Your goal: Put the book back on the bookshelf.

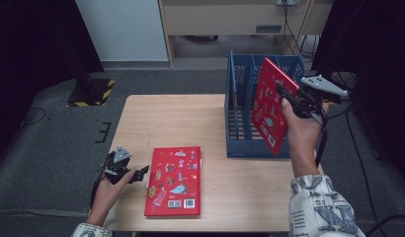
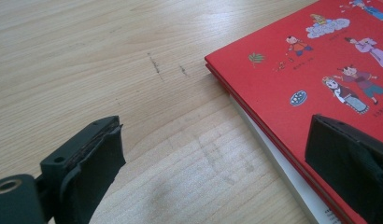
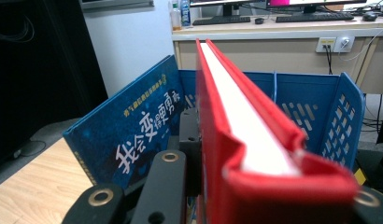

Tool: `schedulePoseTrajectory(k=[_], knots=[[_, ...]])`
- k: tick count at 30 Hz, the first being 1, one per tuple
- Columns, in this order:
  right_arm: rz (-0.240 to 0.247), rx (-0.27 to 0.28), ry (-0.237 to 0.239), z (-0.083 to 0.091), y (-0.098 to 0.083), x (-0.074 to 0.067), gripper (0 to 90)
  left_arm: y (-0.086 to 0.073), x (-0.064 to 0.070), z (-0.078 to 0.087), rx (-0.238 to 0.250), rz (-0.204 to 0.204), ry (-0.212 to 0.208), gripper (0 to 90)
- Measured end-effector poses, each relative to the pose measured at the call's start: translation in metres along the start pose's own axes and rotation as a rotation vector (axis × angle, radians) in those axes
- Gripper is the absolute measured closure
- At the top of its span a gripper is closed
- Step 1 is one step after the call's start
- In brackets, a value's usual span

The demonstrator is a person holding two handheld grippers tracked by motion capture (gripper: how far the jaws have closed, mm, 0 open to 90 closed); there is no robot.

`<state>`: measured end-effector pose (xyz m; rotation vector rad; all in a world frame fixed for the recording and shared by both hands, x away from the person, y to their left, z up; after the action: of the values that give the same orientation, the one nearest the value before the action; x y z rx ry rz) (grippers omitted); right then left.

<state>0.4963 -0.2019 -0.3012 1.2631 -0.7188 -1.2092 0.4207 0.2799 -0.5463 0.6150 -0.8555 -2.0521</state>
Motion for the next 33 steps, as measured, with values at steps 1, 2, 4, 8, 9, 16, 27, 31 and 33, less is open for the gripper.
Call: schedulePoseTrajectory(k=[1,2,4,8,9,16,27,31,33], knots=[[-0.001,0.001,-0.002,0.000,0.000,0.000,79.8,0.000,0.000,0.000,0.002,0.001,0.001,3.6],[-0.004,0.002,-0.004,0.000,0.000,0.001,79.8,0.000,0.000,0.000,0.002,0.001,0.002,3.7],[-0.007,0.002,-0.009,-0.001,0.000,0.002,79.8,0.000,0.000,0.000,0.001,0.002,0.001,3.6],[-0.008,0.002,-0.017,-0.004,0.000,0.005,79.8,0.001,0.001,0.000,0.001,-0.002,0.000,3.6],[-0.016,0.002,-0.019,-0.004,0.000,0.006,79.8,0.001,0.001,0.000,0.000,-0.001,-0.001,3.7],[-0.016,0.002,-0.023,-0.008,-0.001,0.007,79.8,0.001,0.000,0.000,0.007,0.004,0.002,3.6],[-0.015,0.003,-0.034,-0.013,0.001,0.009,79.8,0.001,0.001,0.000,0.008,0.002,0.001,3.6],[-0.011,0.004,-0.042,-0.017,0.004,0.009,79.8,0.002,0.002,0.000,0.010,0.004,-0.005,3.6],[-0.012,0.005,-0.045,-0.019,0.005,0.008,79.8,0.002,0.002,0.000,0.014,0.006,-0.006,3.6]])
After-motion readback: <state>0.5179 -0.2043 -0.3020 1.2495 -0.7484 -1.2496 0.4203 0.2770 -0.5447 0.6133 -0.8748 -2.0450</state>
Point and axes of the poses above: each handheld gripper's, and its own axes: z roughly backward along the jaws, y roughly out of its top, x roughly to its right, the point moved 7 cm from there along -z, roughly forward along the jaws, and after that the axes turned 6 degrees about -z, right-handed, at the moved point
